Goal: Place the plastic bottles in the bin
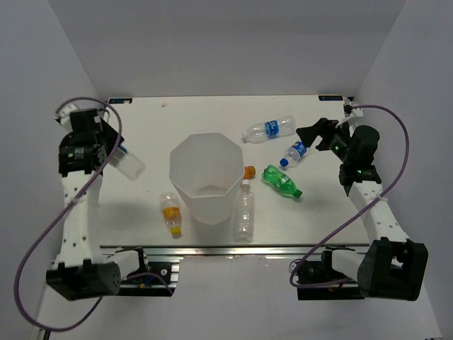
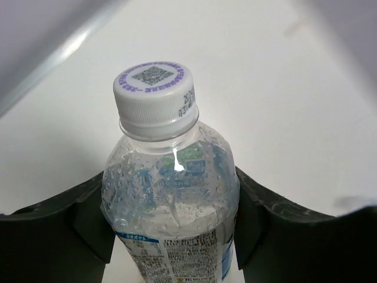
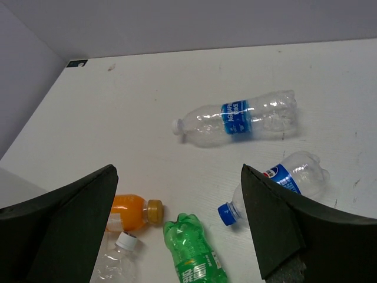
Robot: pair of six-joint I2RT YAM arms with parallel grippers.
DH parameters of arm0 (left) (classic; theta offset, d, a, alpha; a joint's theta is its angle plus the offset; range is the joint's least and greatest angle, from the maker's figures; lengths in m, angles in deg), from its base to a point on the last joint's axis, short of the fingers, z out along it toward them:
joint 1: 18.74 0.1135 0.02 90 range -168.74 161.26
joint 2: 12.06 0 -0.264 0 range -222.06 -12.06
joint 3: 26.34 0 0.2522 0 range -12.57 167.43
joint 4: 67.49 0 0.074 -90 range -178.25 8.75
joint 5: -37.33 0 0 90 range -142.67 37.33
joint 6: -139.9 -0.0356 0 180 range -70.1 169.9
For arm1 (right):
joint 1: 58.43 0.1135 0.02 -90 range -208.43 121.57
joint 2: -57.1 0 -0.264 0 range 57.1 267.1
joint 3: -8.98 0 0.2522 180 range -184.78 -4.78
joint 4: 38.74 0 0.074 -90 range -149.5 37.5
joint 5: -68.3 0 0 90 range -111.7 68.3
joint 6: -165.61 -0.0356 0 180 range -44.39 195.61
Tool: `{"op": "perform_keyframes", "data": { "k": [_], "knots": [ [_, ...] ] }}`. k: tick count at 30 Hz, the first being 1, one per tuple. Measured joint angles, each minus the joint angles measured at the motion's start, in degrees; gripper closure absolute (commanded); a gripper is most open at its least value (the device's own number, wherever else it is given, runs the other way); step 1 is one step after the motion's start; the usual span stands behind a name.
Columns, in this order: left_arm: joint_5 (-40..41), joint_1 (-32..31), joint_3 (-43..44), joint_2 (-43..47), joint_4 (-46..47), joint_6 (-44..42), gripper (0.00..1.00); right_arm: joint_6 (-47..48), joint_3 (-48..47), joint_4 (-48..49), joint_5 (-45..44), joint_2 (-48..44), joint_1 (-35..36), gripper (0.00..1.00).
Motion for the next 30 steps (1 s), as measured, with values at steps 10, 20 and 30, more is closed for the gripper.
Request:
{"op": "perform_keyframes", "data": {
  "k": [10, 20, 30],
  "knots": [
    [-22.03, -4.46, 6.51, 12.96, 28.63, 7.06, 1.0, 6.05, 0.15, -6.19, 5.14, -4.07, 0.83, 0.11],
    [-17.22, -39.54, 7.67, -7.96, 27.23, 0.2, 0.74, 23.98, -0.02, -16.17, 6.69, 4.28, 4.13, 0.11],
    [-11.61, -39.95, 8.74, -2.16, 24.79, -3.1, 0.02, 30.32, -0.02, -19.69, -0.04, 18.82, 12.59, 0.11]
  ]
}}
